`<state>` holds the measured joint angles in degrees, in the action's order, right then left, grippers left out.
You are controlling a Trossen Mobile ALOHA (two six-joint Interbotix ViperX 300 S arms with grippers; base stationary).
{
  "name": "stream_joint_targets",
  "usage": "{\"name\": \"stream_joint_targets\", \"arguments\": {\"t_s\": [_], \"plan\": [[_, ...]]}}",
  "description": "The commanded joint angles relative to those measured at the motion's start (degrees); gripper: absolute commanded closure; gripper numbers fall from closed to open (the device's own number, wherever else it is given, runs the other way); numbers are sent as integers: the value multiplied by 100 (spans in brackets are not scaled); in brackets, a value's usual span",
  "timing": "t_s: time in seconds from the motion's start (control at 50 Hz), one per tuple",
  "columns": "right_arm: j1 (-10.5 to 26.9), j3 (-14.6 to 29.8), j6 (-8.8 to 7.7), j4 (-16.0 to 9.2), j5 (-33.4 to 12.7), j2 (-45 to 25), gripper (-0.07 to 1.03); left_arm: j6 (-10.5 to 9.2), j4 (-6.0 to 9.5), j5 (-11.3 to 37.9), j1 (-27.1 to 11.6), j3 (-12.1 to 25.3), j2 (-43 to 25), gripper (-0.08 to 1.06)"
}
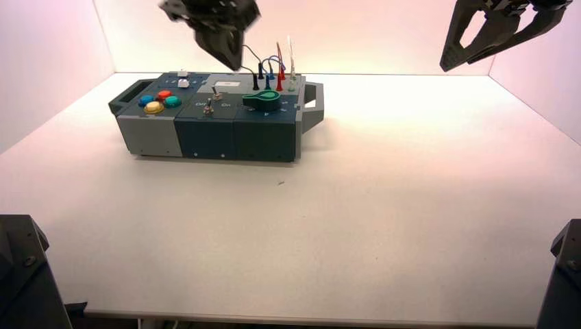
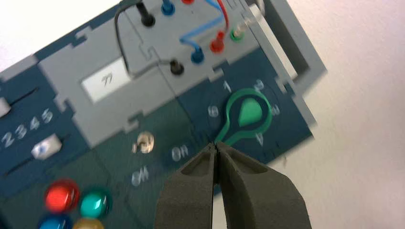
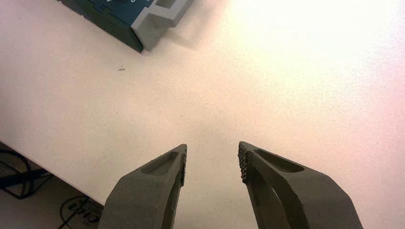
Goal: Turn the knob to position 5.
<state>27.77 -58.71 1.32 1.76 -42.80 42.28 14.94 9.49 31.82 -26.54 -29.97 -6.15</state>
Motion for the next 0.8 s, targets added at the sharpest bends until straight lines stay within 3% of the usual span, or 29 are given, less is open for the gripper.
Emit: {"name": "stream_joint_targets", "arguments": {"t_s": [0.02,0.3,0.8], "plan": [[35,70,0,-9,35,18,39,-53,18,-62,35,413,-211,101],[35,70,0,-9,35,18,39,-88,0,246,26,870,-765,101],[35,62,0,-9,35,18,39,-62,-44,527,35,756,-870,101]]}}
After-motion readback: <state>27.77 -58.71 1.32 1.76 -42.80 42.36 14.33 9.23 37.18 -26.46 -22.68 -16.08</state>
